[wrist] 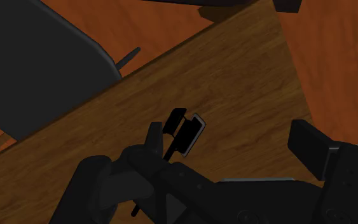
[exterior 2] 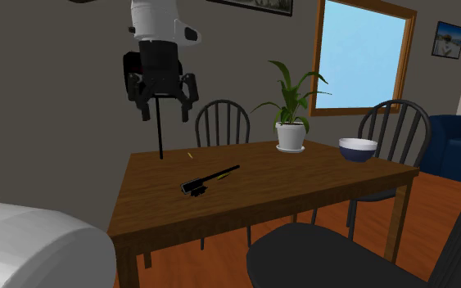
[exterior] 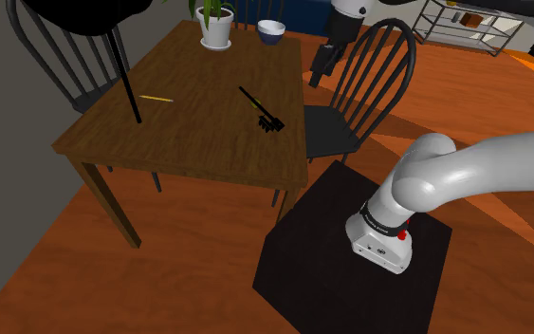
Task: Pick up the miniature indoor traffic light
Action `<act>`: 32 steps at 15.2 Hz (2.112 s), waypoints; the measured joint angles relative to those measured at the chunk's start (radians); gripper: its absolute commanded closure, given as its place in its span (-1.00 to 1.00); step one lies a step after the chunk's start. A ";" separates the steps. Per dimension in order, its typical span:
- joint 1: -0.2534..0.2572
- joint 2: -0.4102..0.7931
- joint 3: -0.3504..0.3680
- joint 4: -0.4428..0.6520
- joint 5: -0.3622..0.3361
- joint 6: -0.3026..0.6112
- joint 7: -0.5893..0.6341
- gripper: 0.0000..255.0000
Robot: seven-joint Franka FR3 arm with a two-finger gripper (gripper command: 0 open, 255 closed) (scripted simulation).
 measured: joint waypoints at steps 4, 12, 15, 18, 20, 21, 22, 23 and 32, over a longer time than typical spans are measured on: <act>-0.010 0.090 0.008 0.026 -0.002 0.047 0.028 -1.00; -0.044 0.415 0.033 0.141 -0.016 0.188 0.143 -1.00; -0.058 0.535 0.034 0.208 -0.027 0.215 0.181 -1.00; -0.070 0.669 0.030 0.293 -0.038 0.239 0.218 -1.00; -0.078 0.745 0.024 0.335 -0.045 0.254 0.240 -1.00; -0.080 0.789 0.024 0.371 -0.048 0.254 0.255 -1.00; -0.083 0.831 0.020 0.404 -0.051 0.254 0.265 -1.00; -0.084 0.872 0.019 0.429 -0.053 0.260 0.280 -1.00; -0.091 1.039 0.008 0.512 -0.059 0.316 0.319 -1.00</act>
